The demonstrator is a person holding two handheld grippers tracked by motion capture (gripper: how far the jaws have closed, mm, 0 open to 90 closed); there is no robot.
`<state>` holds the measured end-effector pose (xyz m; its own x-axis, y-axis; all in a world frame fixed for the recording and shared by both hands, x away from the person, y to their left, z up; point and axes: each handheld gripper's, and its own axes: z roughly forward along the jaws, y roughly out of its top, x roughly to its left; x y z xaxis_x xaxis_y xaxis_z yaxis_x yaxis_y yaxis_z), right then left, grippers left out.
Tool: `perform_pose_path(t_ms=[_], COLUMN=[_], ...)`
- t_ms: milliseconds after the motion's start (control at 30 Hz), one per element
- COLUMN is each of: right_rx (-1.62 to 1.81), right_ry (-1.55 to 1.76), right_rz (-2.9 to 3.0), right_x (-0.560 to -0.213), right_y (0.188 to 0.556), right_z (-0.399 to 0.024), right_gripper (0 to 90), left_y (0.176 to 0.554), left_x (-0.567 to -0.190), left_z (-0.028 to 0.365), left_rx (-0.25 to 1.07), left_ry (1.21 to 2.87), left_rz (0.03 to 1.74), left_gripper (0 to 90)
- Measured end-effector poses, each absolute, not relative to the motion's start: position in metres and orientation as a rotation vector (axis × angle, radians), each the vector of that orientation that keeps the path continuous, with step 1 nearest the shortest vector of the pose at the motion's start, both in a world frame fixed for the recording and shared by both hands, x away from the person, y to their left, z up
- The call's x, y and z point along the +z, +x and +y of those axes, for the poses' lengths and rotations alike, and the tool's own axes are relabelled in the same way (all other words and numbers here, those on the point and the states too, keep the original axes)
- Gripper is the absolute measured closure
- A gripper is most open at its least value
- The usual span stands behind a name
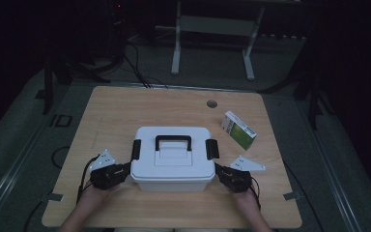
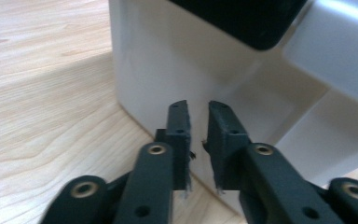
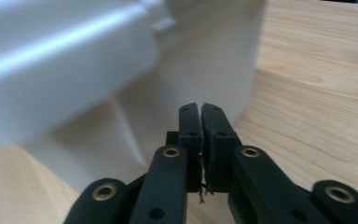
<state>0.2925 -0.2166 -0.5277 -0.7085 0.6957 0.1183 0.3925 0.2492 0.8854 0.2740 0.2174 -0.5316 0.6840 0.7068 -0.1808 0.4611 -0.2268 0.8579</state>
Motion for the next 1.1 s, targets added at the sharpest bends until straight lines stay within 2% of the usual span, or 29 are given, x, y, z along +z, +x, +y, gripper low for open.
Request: perform_pose_path(t_ms=[33, 67, 100, 200, 233, 267, 333, 400, 433, 467, 633, 1100], right_rx=[1.443, 1.436, 1.422, 1.416, 1.413, 1.409, 1.431, 1.443, 1.453, 1.436, 1.41, 1.429], right_ry=[1.007, 1.013, 1.022, 1.032, 1.064, 1.066, 1.077, 1.081, 1.08, 1.064, 1.079, 1.096], right_rz=[2.228, 2.232, 2.214, 2.215, 2.186, 2.176, 2.165, 2.159, 2.156, 2.192, 2.196, 2.176], right_x=[-0.528, -0.528, -0.529, -0.529, -0.527, -0.527, -0.527, -0.527, -0.527, -0.529, -0.536, -0.543], right_y=[0.292, 0.293, 0.293, 0.293, 0.291, 0.29, 0.289, 0.288, 0.286, 0.284, 0.282, 0.277], right_z=[-0.217, -0.22, -0.227, -0.231, -0.242, -0.246, -0.253, -0.256, -0.259, -0.264, -0.276, -0.297], right_gripper=[83.4, 81.5, 75.1, 74.2, 61.6, 56.7, 38.8, 36.0, 30.3, 18.1, 13.8, 13.7], left_y=[0.275, 0.275, 0.276, 0.277, 0.278, 0.279, 0.28, 0.28, 0.281, 0.281, 0.282, 0.285], left_x=[-0.532, -0.532, -0.531, -0.531, -0.53, -0.53, -0.529, -0.528, -0.526, -0.525, -0.517, -0.471], left_z=[0.218, 0.22, 0.222, 0.229, 0.234, 0.237, 0.24, 0.246, 0.252, 0.254, 0.262, 0.259], left_rx=[0.294, 0.305, 0.303, 0.285, 0.27, 0.246, 0.217, 0.21, 0.184, 0.177, 0.158, 0.179], left_ry=[1.884, 1.893, 1.894, 1.91, 1.942, 1.957, 1.979, 2.01, 2.027, 2.034, 2.078, 2.154], left_rz=[0.914, 0.918, 0.933, 0.957, 0.968, 0.967, 0.96, 0.963, 0.969, 0.968, 0.945, 0.825], left_gripper=[75.4, 71.3, 65.2, 64.6, 50.7, 47.8, 39.6, 38.2, 37.9, 35.4, 30.3, 32.4])
